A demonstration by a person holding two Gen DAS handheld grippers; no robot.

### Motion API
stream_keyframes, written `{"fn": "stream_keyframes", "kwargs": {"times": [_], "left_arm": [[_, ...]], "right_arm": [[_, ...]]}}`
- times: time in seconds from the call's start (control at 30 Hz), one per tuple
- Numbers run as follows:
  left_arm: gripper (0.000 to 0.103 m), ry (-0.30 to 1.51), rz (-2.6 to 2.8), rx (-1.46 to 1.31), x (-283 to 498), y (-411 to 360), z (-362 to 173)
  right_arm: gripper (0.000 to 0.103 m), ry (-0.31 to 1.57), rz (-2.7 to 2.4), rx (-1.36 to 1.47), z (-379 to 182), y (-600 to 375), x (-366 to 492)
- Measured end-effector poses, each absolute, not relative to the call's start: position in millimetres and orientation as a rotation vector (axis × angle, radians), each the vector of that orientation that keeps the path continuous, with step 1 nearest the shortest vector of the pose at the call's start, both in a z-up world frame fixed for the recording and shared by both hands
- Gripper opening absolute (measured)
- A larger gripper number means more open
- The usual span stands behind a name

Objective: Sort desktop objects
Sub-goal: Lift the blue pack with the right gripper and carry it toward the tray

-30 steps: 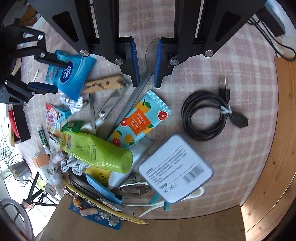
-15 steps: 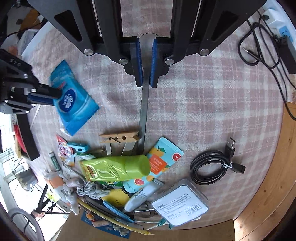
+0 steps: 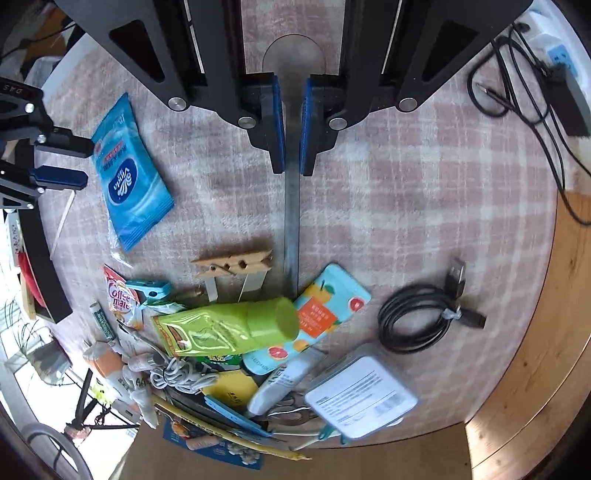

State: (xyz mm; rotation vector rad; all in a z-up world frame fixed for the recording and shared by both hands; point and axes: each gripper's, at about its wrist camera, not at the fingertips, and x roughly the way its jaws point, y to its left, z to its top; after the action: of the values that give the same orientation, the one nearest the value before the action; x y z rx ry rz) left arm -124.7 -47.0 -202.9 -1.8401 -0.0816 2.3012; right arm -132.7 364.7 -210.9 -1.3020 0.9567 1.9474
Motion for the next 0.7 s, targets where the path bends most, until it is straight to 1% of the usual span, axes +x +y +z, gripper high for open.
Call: {"fn": "stream_keyframes", "kwargs": {"times": [0.03, 0.07, 0.1, 0.2, 0.23, 0.27, 0.3, 0.4, 0.47, 0.6, 0.7], "left_arm": [[0.008, -0.091, 2.299, -1.842, -121, -49, -203], [0.008, -0.099, 2.304, -1.843, -117, -51, -202], [0.008, -0.106, 2.308, -1.846, -114, -53, -202], [0.008, -0.154, 2.319, -1.853, -105, -59, -202], [0.008, -0.171, 2.321, -1.853, -103, -64, -202], [0.008, -0.191, 2.322, -1.856, -98, -66, -202], [0.008, -0.211, 2.325, -1.856, -94, -68, -202], [0.008, -0.258, 2.342, -1.858, -89, -63, -200], [0.008, -0.283, 2.369, -1.846, -79, -62, -193], [0.008, -0.352, 2.412, -1.799, -63, -57, -172], [0.008, -0.332, 2.456, -1.752, -61, -41, -151]], "right_arm": [[0.032, 0.962, 1.932, -1.304, -214, 366, -136], [0.038, 0.957, 1.909, -1.302, -217, 368, -137], [0.040, 0.949, 1.890, -1.304, -220, 370, -140], [0.041, 0.917, 1.874, -1.315, -230, 372, -156], [0.039, 0.867, 1.871, -1.315, -230, 369, -162], [0.032, 0.812, 1.866, -1.333, -230, 366, -168], [0.020, 0.792, 1.885, -1.340, -229, 363, -172], [0.010, 0.792, 1.899, -1.319, -225, 360, -171], [0.007, 0.869, 1.907, -1.271, -221, 359, -160], [0.006, 0.978, 1.925, -1.168, -210, 353, -129], [0.006, 1.048, 1.932, -1.066, -194, 347, -99]]}}
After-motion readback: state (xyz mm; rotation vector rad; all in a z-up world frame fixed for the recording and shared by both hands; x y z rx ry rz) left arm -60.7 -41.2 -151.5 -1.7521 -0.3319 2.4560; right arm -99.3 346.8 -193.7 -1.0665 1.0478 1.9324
